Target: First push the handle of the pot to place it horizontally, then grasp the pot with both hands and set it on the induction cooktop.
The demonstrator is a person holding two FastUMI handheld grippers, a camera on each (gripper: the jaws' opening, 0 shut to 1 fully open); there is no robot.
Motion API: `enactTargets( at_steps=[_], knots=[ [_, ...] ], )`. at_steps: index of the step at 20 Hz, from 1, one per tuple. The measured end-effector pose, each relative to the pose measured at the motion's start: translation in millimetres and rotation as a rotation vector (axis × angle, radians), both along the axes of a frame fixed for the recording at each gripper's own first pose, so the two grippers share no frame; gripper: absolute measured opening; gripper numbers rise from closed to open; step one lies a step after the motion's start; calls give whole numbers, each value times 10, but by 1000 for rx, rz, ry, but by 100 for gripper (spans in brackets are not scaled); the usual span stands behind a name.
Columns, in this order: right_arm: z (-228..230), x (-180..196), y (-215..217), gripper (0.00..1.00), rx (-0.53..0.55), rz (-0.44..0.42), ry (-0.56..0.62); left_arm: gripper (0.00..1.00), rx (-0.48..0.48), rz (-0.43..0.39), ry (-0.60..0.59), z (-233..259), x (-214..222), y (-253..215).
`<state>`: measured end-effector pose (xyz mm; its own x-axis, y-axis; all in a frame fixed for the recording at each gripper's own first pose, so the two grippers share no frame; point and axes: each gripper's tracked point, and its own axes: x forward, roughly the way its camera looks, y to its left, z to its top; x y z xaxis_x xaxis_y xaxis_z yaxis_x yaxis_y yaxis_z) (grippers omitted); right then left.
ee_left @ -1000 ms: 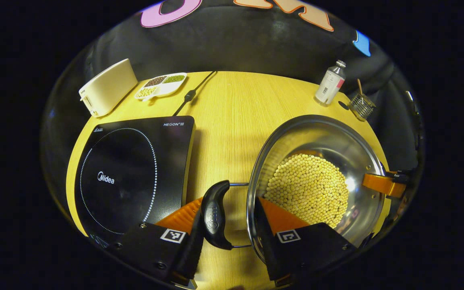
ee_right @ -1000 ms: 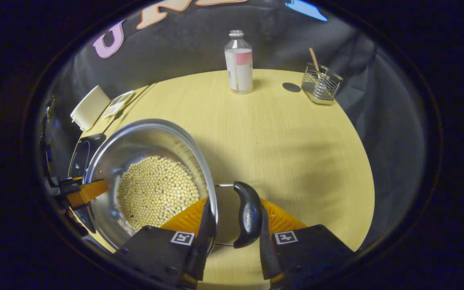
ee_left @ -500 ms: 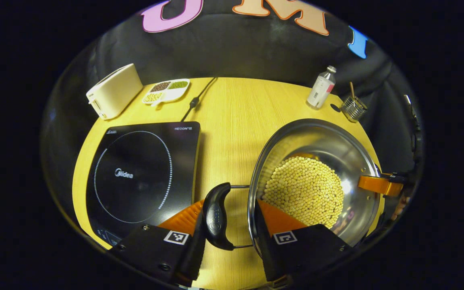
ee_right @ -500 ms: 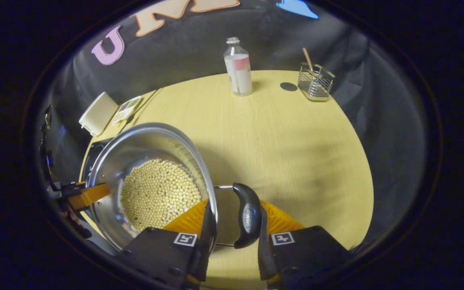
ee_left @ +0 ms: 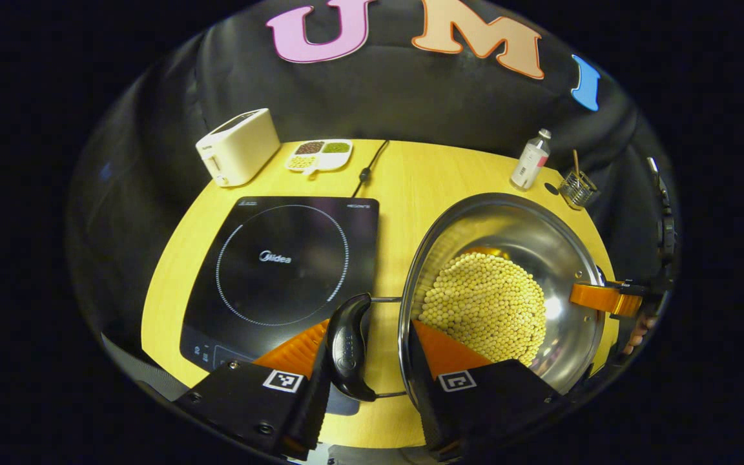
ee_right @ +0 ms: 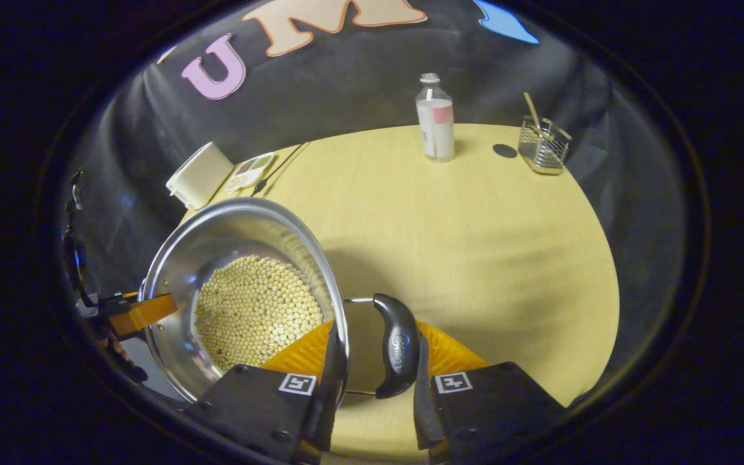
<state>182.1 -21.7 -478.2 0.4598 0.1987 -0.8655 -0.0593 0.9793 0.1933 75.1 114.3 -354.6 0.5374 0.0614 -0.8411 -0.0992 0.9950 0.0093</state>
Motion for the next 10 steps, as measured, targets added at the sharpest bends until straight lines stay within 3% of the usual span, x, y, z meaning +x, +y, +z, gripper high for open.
enactTargets(
  at_steps=[10],
  knots=[
    [112,-69,45,47,-76,-77,8,61,-90,-72,-19,-86,135,970]
  ],
)
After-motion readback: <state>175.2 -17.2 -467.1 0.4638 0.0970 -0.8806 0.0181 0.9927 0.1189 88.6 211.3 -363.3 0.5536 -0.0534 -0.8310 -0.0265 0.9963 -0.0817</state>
